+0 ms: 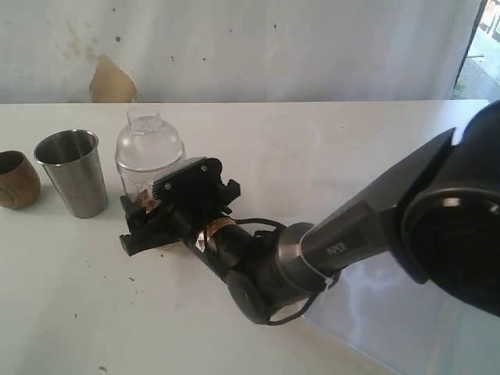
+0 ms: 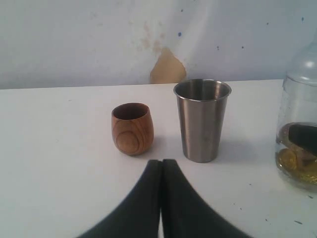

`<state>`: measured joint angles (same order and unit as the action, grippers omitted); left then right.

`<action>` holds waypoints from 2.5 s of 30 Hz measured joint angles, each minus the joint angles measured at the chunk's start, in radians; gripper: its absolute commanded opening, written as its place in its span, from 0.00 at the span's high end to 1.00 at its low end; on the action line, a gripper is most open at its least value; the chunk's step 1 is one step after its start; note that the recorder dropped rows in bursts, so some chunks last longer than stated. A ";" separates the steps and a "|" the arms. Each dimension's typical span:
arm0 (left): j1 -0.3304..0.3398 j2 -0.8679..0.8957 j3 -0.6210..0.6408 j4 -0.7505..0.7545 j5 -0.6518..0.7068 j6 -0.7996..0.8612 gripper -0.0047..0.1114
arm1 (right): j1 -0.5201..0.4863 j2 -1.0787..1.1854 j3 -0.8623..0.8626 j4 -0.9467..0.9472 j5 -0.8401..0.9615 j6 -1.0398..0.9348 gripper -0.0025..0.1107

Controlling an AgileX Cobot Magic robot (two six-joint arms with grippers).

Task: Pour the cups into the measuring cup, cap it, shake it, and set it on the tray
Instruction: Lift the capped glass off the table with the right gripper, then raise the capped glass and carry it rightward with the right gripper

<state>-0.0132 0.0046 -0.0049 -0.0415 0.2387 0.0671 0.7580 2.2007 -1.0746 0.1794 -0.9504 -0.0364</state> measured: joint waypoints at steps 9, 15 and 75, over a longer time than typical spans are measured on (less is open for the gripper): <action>0.000 0.000 0.000 0.000 0.000 0.000 0.96 | -0.029 -0.333 0.000 -0.224 0.288 0.050 0.98; 0.001 0.000 0.000 0.000 0.000 0.000 0.96 | -0.068 -0.465 -0.029 -0.608 0.484 0.315 0.98; 0.001 0.000 0.000 0.001 0.000 0.000 0.96 | -0.324 -0.791 0.114 -0.334 0.686 -0.002 0.98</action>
<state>-0.0126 0.0046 -0.0049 -0.0409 0.2387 0.0671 0.4342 1.4098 -0.9610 -0.1541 -0.2641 -0.0382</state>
